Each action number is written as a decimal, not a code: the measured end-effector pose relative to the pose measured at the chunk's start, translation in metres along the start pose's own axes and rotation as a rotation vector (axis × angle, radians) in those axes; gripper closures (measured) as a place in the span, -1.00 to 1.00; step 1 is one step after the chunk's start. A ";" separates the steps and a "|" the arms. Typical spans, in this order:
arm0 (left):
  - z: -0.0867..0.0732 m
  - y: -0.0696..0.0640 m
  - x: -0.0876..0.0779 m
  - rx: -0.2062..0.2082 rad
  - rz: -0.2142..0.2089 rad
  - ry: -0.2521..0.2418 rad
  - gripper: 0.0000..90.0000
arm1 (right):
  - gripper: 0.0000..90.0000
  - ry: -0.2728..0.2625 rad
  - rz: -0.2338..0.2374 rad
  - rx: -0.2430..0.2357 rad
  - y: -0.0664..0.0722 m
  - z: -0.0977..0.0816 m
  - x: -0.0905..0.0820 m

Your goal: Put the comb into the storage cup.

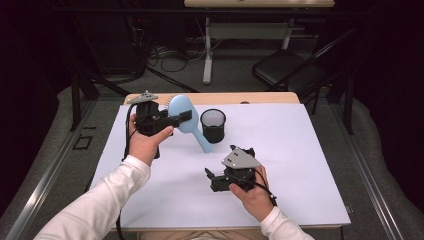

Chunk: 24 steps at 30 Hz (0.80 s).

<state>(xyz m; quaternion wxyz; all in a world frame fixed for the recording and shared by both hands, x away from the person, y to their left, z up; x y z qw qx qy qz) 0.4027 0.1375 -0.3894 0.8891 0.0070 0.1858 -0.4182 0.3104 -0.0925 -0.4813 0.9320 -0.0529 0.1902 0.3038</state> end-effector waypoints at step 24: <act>0.005 0.004 0.000 0.057 0.038 -0.033 0.11 | -1.00 -0.014 0.015 0.020 -0.001 -0.002 -0.001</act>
Point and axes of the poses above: each handheld gripper's, and its own axes: x roughly forward along the jaws, z roughly out of its top, y roughly to its left, the point moved 2 cm from there along x, roughly forward along the jaws, and after that the axes turned 11 degrees about x, right-handed, at the moved point
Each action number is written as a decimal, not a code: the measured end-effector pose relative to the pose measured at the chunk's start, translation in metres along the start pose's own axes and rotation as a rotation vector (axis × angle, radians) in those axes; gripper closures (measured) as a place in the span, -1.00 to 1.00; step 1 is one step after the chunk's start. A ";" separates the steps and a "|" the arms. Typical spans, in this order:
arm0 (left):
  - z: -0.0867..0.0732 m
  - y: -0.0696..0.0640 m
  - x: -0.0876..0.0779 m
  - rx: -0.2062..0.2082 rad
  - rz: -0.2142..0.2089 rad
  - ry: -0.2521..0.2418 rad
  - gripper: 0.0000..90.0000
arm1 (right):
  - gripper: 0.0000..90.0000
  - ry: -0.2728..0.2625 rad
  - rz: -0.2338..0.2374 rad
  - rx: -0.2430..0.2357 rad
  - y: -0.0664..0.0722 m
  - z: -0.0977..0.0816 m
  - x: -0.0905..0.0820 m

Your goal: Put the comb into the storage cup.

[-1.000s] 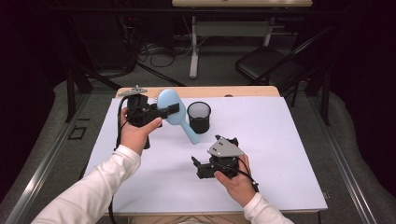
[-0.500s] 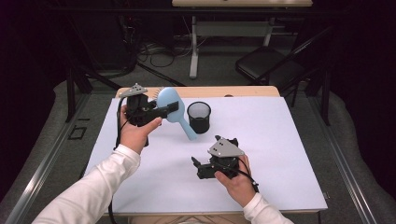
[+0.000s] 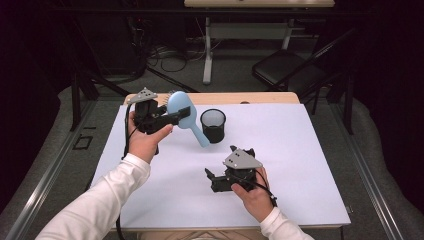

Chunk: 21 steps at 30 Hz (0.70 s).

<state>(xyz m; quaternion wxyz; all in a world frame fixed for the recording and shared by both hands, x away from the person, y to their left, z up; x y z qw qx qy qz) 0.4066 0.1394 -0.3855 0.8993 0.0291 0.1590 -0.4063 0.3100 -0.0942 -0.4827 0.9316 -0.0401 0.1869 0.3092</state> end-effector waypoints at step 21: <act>0.011 0.004 0.004 0.019 0.033 -0.018 0.11 | -1.00 -0.001 -0.007 0.003 0.000 -0.002 0.000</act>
Point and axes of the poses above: each handheld gripper's, and its own axes: x roughly forward along the jaws, z roughly out of its top, y roughly to its left, the point moved 2 cm from there along x, roughly forward along the jaws, and after that the axes turned 11 degrees about x, right-handed, at the moved point
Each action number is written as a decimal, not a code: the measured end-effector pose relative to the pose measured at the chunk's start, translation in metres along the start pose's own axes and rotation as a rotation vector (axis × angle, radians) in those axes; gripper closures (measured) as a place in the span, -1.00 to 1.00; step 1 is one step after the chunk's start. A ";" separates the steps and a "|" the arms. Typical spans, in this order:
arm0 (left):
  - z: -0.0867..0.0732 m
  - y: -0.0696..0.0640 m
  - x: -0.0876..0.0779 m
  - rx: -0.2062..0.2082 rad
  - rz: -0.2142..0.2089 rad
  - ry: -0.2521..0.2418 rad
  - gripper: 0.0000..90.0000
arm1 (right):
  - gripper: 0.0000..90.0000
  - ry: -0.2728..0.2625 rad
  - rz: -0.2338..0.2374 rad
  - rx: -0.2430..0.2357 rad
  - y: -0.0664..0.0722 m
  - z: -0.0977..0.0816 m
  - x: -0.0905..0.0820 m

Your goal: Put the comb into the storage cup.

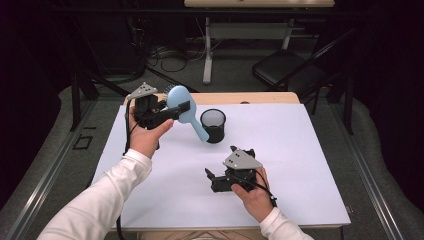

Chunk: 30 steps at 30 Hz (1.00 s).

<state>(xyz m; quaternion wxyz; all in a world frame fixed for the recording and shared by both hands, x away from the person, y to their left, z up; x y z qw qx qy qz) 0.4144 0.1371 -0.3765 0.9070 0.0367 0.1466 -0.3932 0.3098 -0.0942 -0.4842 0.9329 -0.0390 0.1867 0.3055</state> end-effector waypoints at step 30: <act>0.025 0.014 0.020 0.009 0.076 -0.007 0.11 | -1.00 -0.004 -0.001 0.000 -0.001 0.000 0.000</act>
Point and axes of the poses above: each handheld gripper's, and its own axes: x roughly forward along the jaws, z roughly out of its top, y roughly to its left, the point moved 2 cm from there along x, roughly forward along the jaws, and after that the axes turned 11 degrees about x, right-handed, at the moved point
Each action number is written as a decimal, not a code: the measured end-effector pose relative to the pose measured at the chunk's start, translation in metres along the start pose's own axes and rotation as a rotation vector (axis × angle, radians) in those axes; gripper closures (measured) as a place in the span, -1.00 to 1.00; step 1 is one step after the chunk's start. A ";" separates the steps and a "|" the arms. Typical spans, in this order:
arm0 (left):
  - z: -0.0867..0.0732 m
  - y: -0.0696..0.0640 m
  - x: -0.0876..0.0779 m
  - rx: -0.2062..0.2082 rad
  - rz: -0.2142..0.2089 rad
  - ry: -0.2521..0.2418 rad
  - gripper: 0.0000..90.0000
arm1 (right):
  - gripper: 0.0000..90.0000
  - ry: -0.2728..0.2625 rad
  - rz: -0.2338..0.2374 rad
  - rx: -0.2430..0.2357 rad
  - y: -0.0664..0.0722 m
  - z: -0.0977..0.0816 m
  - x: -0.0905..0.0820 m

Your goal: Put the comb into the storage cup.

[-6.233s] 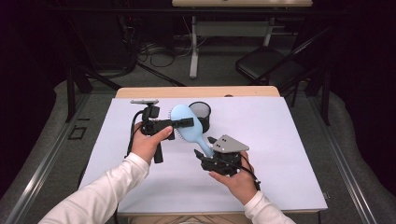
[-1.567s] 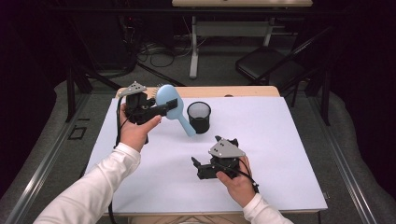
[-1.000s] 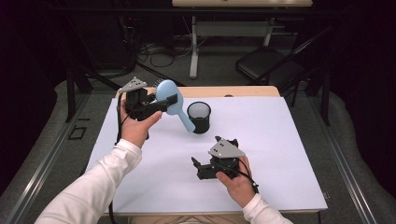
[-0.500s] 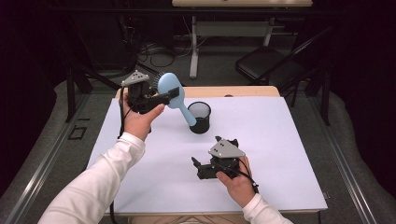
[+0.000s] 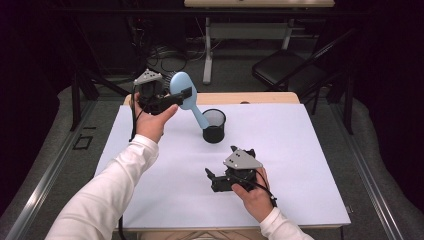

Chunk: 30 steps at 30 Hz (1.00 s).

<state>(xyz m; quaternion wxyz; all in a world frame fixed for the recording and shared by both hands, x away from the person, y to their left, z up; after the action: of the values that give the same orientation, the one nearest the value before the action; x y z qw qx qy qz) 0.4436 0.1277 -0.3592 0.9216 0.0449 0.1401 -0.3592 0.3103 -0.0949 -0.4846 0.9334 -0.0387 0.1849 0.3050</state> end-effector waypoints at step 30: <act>0.018 -0.001 0.033 0.007 0.044 0.001 0.11 | -1.00 -0.002 0.004 0.007 -0.001 0.000 0.000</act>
<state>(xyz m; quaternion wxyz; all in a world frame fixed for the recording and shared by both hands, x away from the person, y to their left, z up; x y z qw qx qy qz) 0.4704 0.1026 -0.3513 0.9291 0.0513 0.1386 -0.3390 0.3104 -0.0956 -0.4846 0.9331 -0.0349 0.1852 0.3063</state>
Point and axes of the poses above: each handheld gripper's, and its own axes: x roughly forward along the jaws, z roughly out of its top, y roughly to its left, the point moved 2 cm from there along x, roughly forward along the jaws, and after that the axes turned 11 degrees about x, right-handed, at the moved point
